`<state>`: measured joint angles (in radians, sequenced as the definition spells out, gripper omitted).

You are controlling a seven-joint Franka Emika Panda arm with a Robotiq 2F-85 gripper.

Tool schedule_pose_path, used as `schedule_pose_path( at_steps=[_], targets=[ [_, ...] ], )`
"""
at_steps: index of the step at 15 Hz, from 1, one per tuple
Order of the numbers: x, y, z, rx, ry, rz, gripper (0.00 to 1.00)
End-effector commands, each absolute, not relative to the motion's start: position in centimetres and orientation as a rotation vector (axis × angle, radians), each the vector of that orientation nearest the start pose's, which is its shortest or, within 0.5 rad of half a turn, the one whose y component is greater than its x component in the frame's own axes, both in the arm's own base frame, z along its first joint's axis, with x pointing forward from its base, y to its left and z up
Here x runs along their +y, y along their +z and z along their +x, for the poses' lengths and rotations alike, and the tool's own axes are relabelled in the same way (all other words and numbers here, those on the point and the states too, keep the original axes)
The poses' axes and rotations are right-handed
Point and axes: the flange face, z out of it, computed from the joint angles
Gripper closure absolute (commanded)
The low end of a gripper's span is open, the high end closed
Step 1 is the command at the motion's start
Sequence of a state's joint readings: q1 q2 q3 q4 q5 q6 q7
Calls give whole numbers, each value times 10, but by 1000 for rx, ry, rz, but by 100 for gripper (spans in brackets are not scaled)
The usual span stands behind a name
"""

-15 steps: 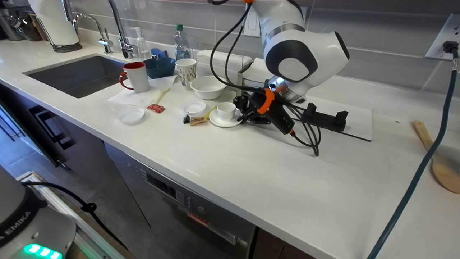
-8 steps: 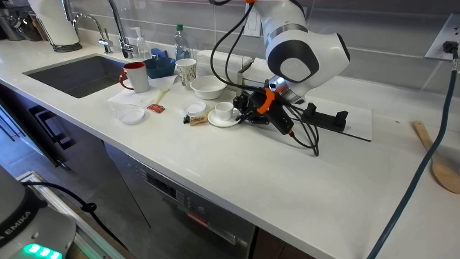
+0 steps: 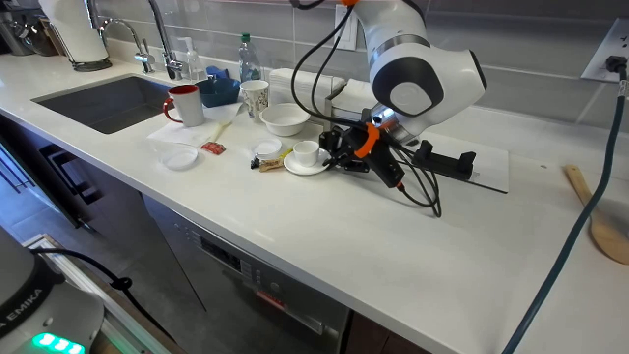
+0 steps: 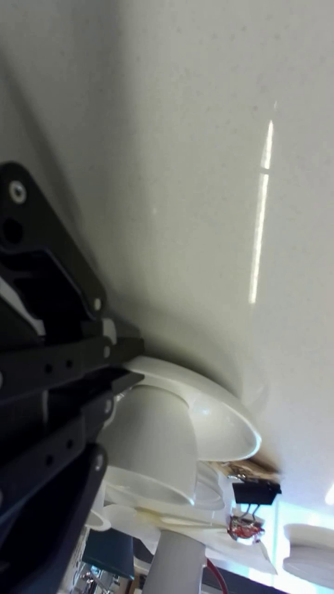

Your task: Move the white plate to the left

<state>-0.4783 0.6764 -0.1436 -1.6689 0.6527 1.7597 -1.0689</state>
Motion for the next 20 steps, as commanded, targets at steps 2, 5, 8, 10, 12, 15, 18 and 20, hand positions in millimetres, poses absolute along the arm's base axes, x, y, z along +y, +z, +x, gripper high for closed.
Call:
schedule_pose_path(
  at_steps=[2, 5, 8, 10, 12, 15, 18, 20],
  targets=[
    [-316, 221, 539, -151, -39, -2359, 98],
    [-311, 230, 539, -168, -37, -2305, 98],
    [-296, 247, 537, -127, 13, -2263, 98],
    [-281, 264, 539, -86, 22, -2248, 98],
    [-261, 278, 543, -46, 24, -2236, 98],
    [-223, 290, 550, 1, 30, -2233, 98],
    [-176, 291, 547, -9, 88, -2207, 98],
    [-150, 287, 542, -50, 95, -2184, 98]
  ],
)
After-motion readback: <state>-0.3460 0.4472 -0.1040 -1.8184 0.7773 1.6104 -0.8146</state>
